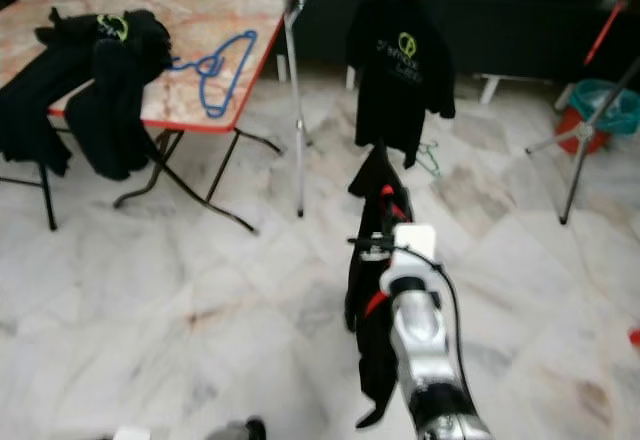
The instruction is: Hang hanger
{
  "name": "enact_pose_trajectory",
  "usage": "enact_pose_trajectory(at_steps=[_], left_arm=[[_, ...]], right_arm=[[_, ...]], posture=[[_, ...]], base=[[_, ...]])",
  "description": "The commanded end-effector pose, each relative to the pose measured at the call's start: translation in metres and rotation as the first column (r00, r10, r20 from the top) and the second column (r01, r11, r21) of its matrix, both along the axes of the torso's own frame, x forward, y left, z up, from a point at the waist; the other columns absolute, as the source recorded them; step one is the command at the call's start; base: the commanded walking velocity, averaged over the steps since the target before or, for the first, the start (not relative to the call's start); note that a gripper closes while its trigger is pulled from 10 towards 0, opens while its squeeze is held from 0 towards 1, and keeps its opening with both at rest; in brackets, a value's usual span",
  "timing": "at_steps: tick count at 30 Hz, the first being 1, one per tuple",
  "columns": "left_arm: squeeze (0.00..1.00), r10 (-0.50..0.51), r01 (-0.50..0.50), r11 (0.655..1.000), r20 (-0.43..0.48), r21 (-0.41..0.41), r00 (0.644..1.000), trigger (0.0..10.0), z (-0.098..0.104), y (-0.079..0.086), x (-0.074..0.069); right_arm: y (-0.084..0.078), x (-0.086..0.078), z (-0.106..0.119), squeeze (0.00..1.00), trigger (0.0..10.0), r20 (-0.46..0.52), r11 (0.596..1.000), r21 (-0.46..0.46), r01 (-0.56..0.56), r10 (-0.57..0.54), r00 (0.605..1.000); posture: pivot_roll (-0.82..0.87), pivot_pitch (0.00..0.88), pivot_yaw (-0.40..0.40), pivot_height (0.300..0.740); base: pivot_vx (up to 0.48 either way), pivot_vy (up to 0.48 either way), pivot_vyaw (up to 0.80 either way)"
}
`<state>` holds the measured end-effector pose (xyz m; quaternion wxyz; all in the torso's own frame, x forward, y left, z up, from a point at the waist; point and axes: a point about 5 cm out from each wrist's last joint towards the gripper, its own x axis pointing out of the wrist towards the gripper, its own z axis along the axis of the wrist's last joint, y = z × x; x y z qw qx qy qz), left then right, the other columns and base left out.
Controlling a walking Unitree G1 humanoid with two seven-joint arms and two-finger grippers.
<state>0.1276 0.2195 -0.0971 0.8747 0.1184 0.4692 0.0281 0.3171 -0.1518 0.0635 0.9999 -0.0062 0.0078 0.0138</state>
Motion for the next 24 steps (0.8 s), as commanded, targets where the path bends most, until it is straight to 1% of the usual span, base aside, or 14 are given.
enact_pose_trajectory(at_steps=[1, 7, 9, 24], left_arm=[[0.00, 0.001, -0.002, 1.000, -0.043, -0.001, 0.999, 10.0, -0.0043, -0.0005, -0.0120], [0.00, 0.000, 0.000, 1.000, -0.042, -0.003, 0.999, 10.0, -0.0042, -0.0004, -0.0119], [0.00, 0.002, -0.002, 1.000, -0.042, -0.005, 0.999, 10.0, -0.0042, -0.0003, -0.0120], [0.00, 0.002, -0.002, 1.000, -0.045, -0.008, 0.999, 10.0, -0.0045, -0.0003, -0.0130]], right_arm=[[-0.0100, 0.0010, 0.0036, 0.00, 10.0, 0.013, 0.999, 0.004, 0.035, -0.035, 0.999], [-0.0128, 0.0017, 0.0034, 0.00, 10.0, 0.006, 0.999, 0.021, 0.049, -0.049, 0.999], [-0.0141, 0.0021, 0.0026, 0.00, 10.0, -0.004, 0.998, 0.015, 0.061, -0.061, 0.998], [-0.0124, 0.0016, 0.0019, 0.00, 10.0, -0.005, 0.999, 0.014, 0.051, -0.051, 0.999]], posture=[[0.03, 0.098, 0.002, 0.740], [0.03, 0.096, 0.001, 0.740], [0.03, 0.096, 0.001, 0.740], [0.03, 0.091, 0.002, 0.740]], base=[[0.000, 0.000, 0.00], [0.000, 0.000, 0.00], [0.000, 0.000, -0.80], [0.000, 0.000, -0.79]])
